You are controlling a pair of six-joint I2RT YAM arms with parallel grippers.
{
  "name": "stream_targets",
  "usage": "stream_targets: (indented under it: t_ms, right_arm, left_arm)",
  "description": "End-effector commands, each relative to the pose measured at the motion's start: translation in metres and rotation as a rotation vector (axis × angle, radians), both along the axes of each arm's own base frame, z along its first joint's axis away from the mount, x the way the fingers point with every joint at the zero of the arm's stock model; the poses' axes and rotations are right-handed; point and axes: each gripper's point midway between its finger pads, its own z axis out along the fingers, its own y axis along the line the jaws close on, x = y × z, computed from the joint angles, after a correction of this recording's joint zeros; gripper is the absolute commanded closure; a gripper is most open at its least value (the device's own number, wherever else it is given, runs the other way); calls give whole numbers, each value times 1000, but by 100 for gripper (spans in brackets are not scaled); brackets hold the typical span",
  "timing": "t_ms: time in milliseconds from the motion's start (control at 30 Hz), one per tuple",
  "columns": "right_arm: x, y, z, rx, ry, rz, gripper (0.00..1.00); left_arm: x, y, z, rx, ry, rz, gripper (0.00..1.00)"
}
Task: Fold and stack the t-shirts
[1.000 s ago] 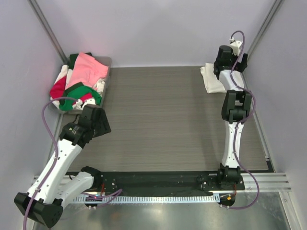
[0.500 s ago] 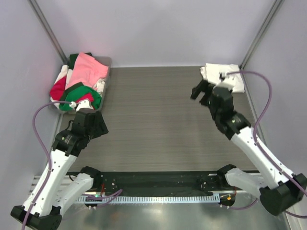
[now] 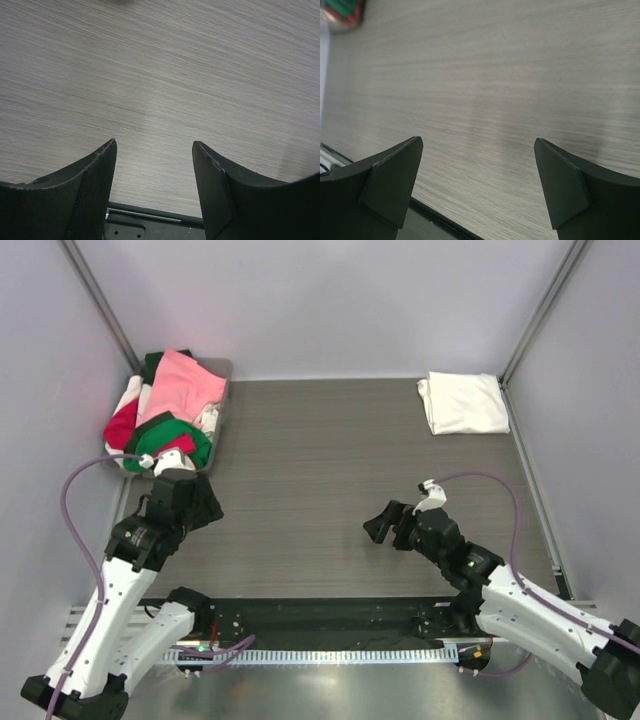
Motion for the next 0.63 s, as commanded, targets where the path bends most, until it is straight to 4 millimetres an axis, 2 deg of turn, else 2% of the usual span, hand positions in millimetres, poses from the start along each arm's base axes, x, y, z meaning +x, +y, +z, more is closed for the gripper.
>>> stream_targets:
  t_ms: [0,167,567,600]
  right_arm:
    - [1,26,-1,95,-53,75,0]
    - [5,36,7,151,-131,110,0]
    - [2,29,10,175,-160,85,0]
    - [9,16,3,132,-134,5,0]
  left_arm:
    - [3,7,8,1,-46,42,37]
    - [3,10,9,4,-56,61,37]
    - [0,16,8,18,-46,95,36]
    - [1,17,9,21,-49,99,36]
